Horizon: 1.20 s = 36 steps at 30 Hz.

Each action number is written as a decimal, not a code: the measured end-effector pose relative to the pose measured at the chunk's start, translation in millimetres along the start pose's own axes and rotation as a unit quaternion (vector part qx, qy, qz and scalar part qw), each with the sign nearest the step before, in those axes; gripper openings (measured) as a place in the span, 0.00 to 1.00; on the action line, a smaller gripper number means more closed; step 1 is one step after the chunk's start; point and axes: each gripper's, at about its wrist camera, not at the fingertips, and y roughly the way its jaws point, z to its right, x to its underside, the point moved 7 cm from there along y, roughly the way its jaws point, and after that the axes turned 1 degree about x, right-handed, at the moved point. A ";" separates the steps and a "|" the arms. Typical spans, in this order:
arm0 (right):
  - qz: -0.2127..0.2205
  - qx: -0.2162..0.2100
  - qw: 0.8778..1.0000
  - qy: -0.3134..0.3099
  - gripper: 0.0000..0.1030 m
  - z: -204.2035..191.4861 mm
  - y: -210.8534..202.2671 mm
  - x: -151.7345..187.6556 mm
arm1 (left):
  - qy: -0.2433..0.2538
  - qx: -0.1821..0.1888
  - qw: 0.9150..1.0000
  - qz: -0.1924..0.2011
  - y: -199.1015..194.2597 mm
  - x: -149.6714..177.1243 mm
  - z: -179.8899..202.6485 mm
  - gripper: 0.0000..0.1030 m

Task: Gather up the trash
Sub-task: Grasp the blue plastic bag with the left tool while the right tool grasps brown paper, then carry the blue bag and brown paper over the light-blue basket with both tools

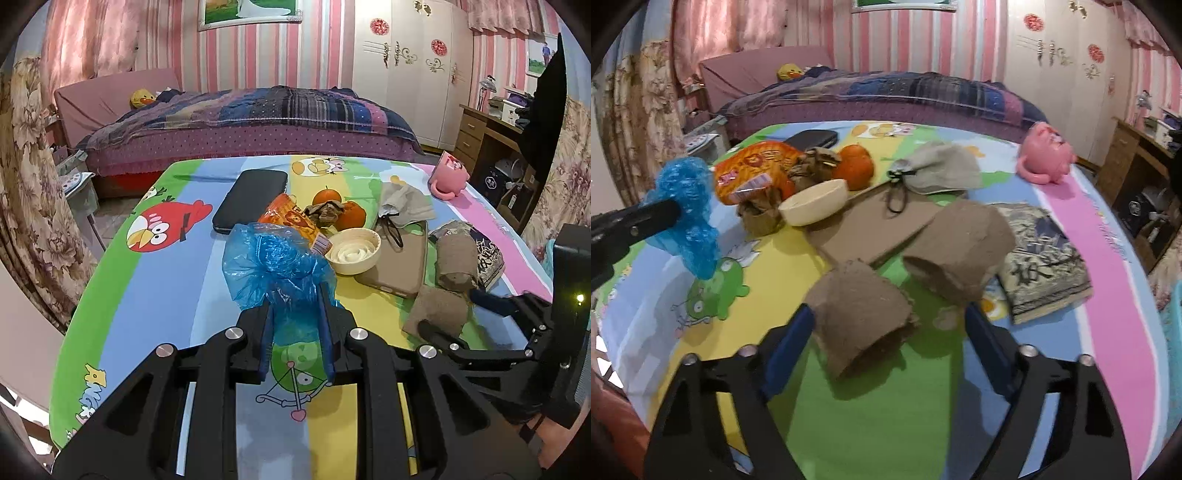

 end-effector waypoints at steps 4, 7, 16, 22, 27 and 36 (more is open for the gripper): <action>0.010 -0.012 1.000 -0.018 0.44 -10.6 -5.5 -1.4 | 0.001 -0.003 1.000 0.000 0.0 0.8 0.3 0.19; 0.030 -0.020 0.999 0.003 0.22 -2.4 -18.9 -7.7 | 0.007 -0.006 1.000 0.003 -1.4 0.4 2.1 0.19; 0.088 0.017 0.995 0.053 0.17 49.8 -72.9 -20.3 | 0.030 0.006 0.999 0.045 -32.5 -22.6 37.1 0.19; 0.119 0.057 0.988 0.084 0.17 95.3 -119.6 -27.8 | 0.042 0.025 0.996 0.069 -53.9 -46.1 69.7 0.19; 0.128 0.107 0.983 0.075 0.17 130.8 -154.9 -29.6 | 0.046 0.050 0.994 0.089 -73.3 -69.8 105.6 0.19; 0.169 0.161 0.967 0.106 0.17 192.9 -215.7 -18.9 | 0.067 0.091 0.987 0.112 -88.5 -92.0 178.9 0.19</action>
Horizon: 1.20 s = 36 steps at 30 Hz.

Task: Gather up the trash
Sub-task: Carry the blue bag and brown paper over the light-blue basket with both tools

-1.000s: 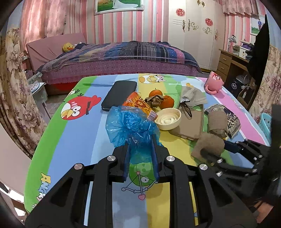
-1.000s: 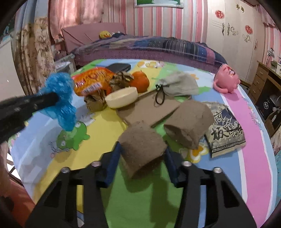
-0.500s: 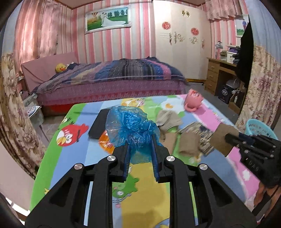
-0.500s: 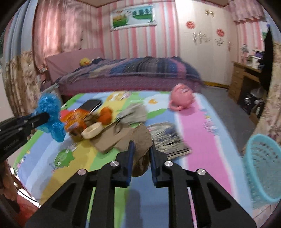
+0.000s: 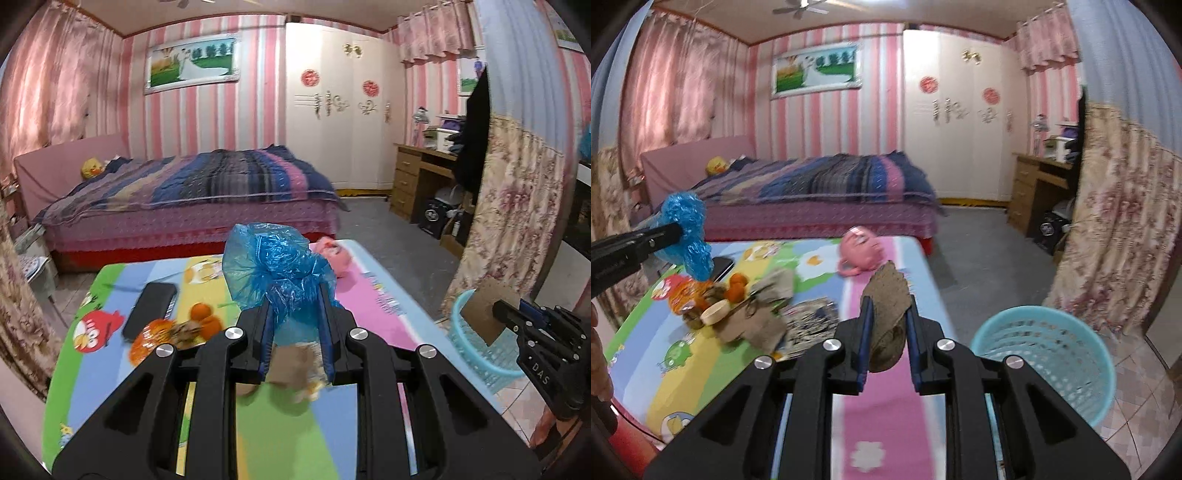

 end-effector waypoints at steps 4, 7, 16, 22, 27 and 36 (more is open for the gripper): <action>0.007 0.022 1.000 0.012 0.17 31.8 -4.4 -2.9 | 0.016 0.013 1.000 0.005 6.5 -8.4 33.0 0.19; 0.010 0.037 0.999 0.020 0.17 51.8 -5.4 -2.4 | 0.023 0.024 0.999 0.012 10.0 -14.1 55.1 0.19; 0.018 0.079 0.996 0.040 0.17 107.1 -9.6 2.4 | 0.042 0.063 0.997 0.005 37.1 -17.9 122.6 0.19; 0.013 0.103 0.993 0.051 0.17 137.8 -2.8 13.7 | 0.057 0.081 0.995 -0.008 60.5 -10.4 158.7 0.19; 0.002 0.120 0.991 0.067 0.17 161.2 5.6 26.3 | 0.070 0.095 0.993 -0.015 76.3 -4.2 185.4 0.19; -0.006 0.143 0.987 0.076 0.17 194.4 15.0 36.1 | 0.084 0.134 0.987 -0.022 102.4 6.6 236.8 0.19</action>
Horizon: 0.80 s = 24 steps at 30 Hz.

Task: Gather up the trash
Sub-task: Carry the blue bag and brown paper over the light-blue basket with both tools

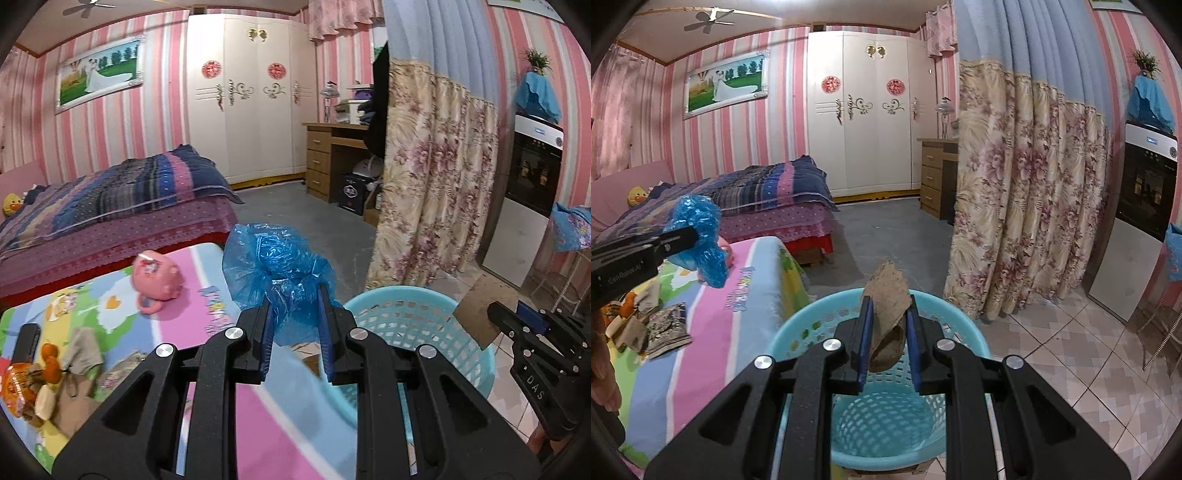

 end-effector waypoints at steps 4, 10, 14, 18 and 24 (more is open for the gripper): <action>-0.001 0.008 1.000 0.006 0.17 11.3 7.7 2.3 | 0.004 0.021 1.000 -0.001 17.8 3.2 16.4 0.20; -0.006 0.017 1.000 0.019 0.17 24.9 19.3 8.1 | 0.015 0.040 0.999 -0.011 44.7 8.7 36.3 0.20; -0.012 0.024 0.999 0.024 0.17 33.9 26.1 13.7 | 0.022 0.049 0.998 -0.018 60.0 11.6 45.3 0.20; -0.015 0.028 0.999 0.028 0.17 40.4 30.8 17.1 | 0.028 0.055 0.998 -0.030 74.4 16.8 50.2 0.20; -0.020 0.031 0.999 0.033 0.17 44.7 36.6 20.3 | 0.045 0.062 0.996 -0.042 90.3 23.3 57.8 0.44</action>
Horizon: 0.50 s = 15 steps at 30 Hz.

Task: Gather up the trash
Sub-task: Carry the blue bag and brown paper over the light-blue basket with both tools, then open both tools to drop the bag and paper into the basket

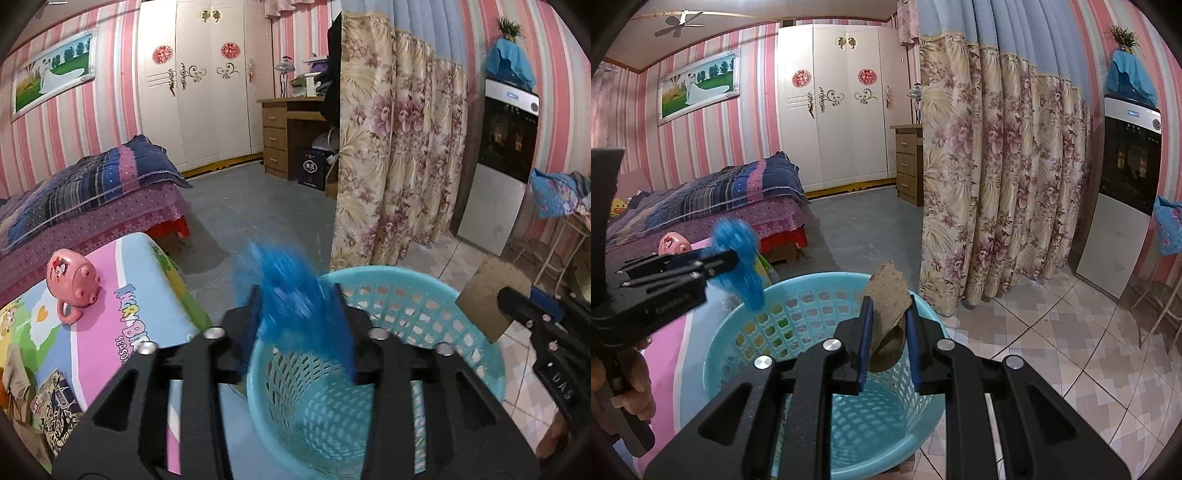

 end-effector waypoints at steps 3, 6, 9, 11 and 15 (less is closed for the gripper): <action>-0.004 0.000 1.000 -0.001 0.17 -1.5 3.3 1.8 | 0.001 -0.016 1.000 0.003 -0.8 2.3 -7.5 0.66; -0.008 0.000 1.000 -0.003 0.17 -4.1 6.5 3.4 | -0.003 -0.041 0.999 0.016 -7.9 1.9 -23.2 0.77; -0.010 0.000 1.000 -0.002 0.17 -7.2 9.0 4.0 | -0.011 -0.061 0.998 0.025 -16.8 1.2 -36.4 0.86; -0.011 -0.001 1.000 -0.001 0.17 -10.6 10.7 4.1 | -0.019 -0.075 0.996 0.033 -25.3 1.9 -48.3 0.90; -0.010 -0.001 1.000 -0.004 0.17 -18.8 14.4 4.5 | -0.032 -0.091 0.995 0.040 -37.9 2.3 -66.0 0.93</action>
